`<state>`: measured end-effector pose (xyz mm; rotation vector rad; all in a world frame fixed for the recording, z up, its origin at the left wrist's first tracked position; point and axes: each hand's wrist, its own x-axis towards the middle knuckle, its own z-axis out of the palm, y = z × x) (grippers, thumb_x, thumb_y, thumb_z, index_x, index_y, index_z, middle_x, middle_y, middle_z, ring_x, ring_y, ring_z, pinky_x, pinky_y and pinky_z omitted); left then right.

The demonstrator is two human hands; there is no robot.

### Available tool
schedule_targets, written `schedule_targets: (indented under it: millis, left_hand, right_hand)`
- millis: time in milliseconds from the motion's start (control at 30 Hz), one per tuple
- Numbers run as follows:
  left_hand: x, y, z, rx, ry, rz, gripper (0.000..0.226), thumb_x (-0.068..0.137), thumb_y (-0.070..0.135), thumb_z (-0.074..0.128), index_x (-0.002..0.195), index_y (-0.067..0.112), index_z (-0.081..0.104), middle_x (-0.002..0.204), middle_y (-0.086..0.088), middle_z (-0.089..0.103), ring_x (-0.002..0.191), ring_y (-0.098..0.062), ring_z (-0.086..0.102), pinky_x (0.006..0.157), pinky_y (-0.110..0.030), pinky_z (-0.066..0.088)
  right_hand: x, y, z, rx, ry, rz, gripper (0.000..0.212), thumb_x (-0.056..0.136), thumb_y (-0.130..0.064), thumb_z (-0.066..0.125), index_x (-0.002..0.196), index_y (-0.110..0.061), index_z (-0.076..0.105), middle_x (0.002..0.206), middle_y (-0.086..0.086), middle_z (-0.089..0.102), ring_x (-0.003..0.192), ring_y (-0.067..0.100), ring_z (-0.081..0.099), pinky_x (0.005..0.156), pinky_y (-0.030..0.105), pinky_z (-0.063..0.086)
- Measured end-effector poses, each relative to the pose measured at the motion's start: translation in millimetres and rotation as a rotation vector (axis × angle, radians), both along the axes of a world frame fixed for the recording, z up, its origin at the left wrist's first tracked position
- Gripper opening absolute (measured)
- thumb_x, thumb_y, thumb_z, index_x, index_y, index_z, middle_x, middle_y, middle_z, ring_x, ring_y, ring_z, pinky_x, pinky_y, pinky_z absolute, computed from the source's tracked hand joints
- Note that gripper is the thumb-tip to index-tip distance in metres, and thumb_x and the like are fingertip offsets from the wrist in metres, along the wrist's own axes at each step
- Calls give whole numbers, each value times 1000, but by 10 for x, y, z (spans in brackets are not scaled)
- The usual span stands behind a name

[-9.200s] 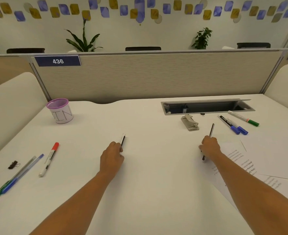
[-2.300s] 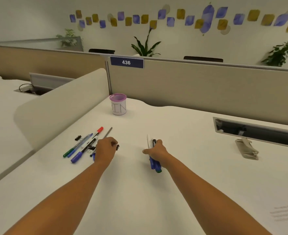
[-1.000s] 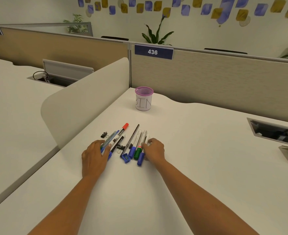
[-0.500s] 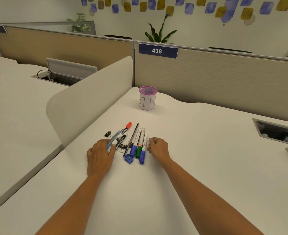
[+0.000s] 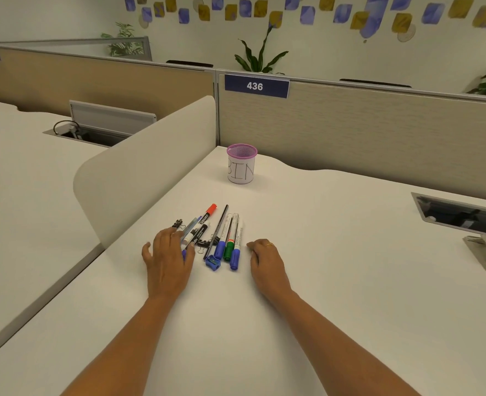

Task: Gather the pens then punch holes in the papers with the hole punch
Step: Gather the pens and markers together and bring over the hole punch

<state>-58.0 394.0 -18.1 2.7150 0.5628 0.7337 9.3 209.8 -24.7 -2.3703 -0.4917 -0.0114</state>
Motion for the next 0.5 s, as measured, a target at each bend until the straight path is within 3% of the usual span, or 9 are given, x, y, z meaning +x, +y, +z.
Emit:
schedule_targets:
  millis: [133,300,433,500]
  left_hand:
    - [-137,-162,58,255,33,-153,38,86,32,38,102,10,65,113,-10,65,110,-27,61,97,-54,39]
    - [-306,-452,59,267,-15,-451,48,95,34,28,99,9,69,107,-11,68,101,-26,67,85,-40,53]
    - [-373,-790,62,272,27,-616,27,83,23,46,89,15,71,97,-2,71,93,-17,69,87,-36,53]
    - [-379,-980,1,191,79,-597,19,80,15,60,96,13,70,103,-4,70,101,-18,67,95,-41,48]
  right_hand:
    - [-125,-108,-54,-136,-90,56,39,97,-15,35,132,-11,49,140,2,47,130,16,37,107,24,29]
    - [-264,-285,-87,-222,-77,124,44,98,-24,33,141,-17,38,151,0,33,142,15,23,116,25,15]
    - [-402,-498,-76,-279,-95,148,45,99,-27,31,143,-20,35,154,-1,27,143,14,20,117,30,12]
    - [-469,-641,-55,-317,-94,161,44,100,-29,28,143,-23,33,155,-2,24,144,12,19,117,33,11]
